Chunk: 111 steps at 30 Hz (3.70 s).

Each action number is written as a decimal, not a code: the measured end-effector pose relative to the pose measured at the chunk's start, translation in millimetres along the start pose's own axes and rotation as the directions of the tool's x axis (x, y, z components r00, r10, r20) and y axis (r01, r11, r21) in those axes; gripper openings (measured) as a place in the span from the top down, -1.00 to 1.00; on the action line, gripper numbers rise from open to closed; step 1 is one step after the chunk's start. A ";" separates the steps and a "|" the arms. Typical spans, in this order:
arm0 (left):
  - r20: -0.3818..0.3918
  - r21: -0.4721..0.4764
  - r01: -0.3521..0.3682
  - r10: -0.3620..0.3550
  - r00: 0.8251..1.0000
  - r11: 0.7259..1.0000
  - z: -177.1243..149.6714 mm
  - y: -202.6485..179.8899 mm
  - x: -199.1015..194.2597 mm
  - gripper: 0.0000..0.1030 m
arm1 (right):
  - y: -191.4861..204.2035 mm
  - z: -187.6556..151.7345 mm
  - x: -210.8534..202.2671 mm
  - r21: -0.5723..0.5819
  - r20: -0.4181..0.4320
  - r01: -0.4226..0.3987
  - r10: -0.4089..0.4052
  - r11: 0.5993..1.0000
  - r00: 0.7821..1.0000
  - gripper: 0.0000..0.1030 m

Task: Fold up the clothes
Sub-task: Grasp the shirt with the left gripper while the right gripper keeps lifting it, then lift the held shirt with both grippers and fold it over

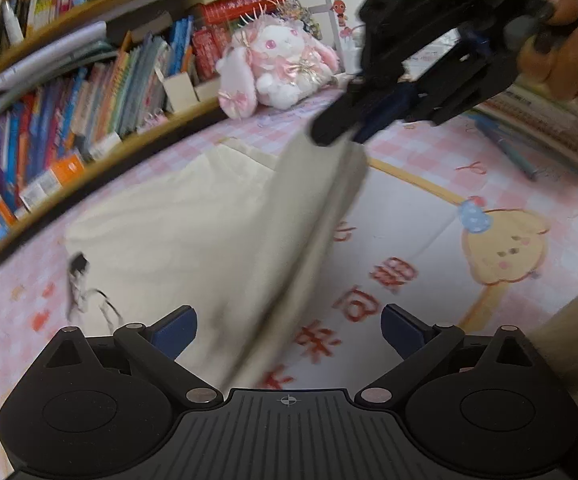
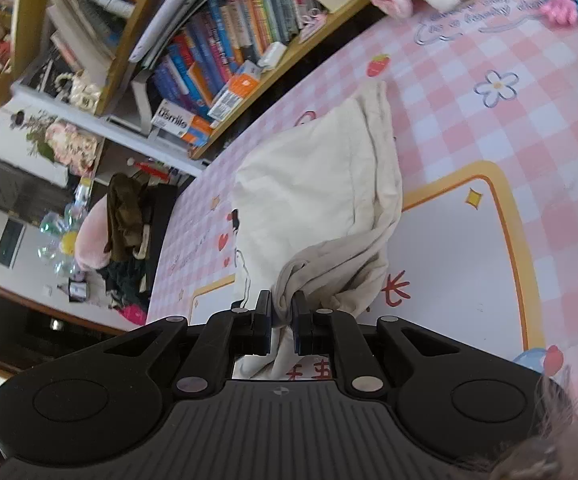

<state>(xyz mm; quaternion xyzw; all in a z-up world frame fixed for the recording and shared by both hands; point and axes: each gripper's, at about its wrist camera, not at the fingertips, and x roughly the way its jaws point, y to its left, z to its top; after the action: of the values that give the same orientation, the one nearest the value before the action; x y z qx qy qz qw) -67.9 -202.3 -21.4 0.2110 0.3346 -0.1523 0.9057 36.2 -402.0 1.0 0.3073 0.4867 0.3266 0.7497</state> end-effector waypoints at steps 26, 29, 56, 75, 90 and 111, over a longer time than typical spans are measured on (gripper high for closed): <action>-0.050 -0.087 -0.017 0.013 0.999 0.996 5.7 35.5 11.1 -0.94 | 58.7 -121.3 72.8 -0.963 0.206 0.123 -0.362 -0.240 0.909 -0.39; -0.058 -0.053 -0.015 0.012 0.998 0.999 -2.9 29.8 8.0 -0.94 | 58.2 -120.2 81.1 -0.950 0.224 0.113 -0.381 -0.291 0.897 0.30; -0.123 0.462 -0.120 0.198 0.973 0.878 -56.2 13.2 1.8 0.88 | 59.1 -108.2 75.3 -0.980 0.199 0.162 -0.456 -0.120 0.867 0.70; -0.117 0.468 0.165 -0.125 0.985 0.868 -76.0 36.7 -86.1 0.91 | 96.2 -175.0 47.5 -0.972 0.178 0.233 -0.559 0.028 0.810 0.80; 0.025 0.370 0.083 -0.099 0.995 0.925 -1.9 91.9 -105.3 0.92 | 138.6 -145.8 9.9 -0.940 0.208 0.310 -0.479 0.144 0.853 0.84; -0.067 0.236 -0.048 0.065 0.996 0.971 67.4 118.2 -11.3 0.89 | 112.2 -18.5 33.1 -0.942 0.189 0.269 -0.344 0.200 0.920 0.84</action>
<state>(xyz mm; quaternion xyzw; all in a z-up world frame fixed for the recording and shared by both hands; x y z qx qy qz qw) 9.7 -131.2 65.7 0.3312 0.3419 -0.1569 0.8654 7.9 -306.2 64.6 -0.3189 0.2649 0.4062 0.8143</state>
